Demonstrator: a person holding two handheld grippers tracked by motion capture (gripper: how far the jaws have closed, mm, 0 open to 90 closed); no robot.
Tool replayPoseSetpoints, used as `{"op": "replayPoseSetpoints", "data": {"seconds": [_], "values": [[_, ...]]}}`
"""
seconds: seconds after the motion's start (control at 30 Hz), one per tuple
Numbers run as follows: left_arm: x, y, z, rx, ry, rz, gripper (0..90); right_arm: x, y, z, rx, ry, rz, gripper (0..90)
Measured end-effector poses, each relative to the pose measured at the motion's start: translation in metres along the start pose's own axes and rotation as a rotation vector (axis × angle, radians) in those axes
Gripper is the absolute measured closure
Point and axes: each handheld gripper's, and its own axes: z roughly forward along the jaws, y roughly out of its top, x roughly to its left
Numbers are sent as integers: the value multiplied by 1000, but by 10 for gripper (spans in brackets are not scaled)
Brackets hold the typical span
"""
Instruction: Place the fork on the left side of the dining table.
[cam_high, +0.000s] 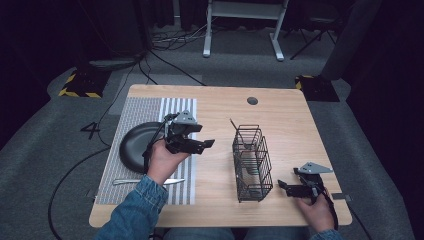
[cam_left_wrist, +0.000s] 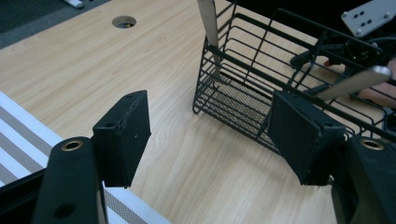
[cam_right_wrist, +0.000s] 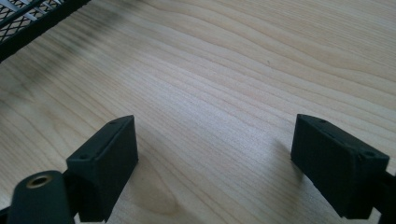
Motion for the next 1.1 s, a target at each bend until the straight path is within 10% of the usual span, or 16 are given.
{"op": "replayPoseSetpoints", "data": {"seconds": [0.83,1.1], "values": [[1,41,44,-7,11,6,334,1,0,0,-2,-9,5,152],[3,46,58,25,-10,-30,500,1,0,0,-2,-10,7,153]]}}
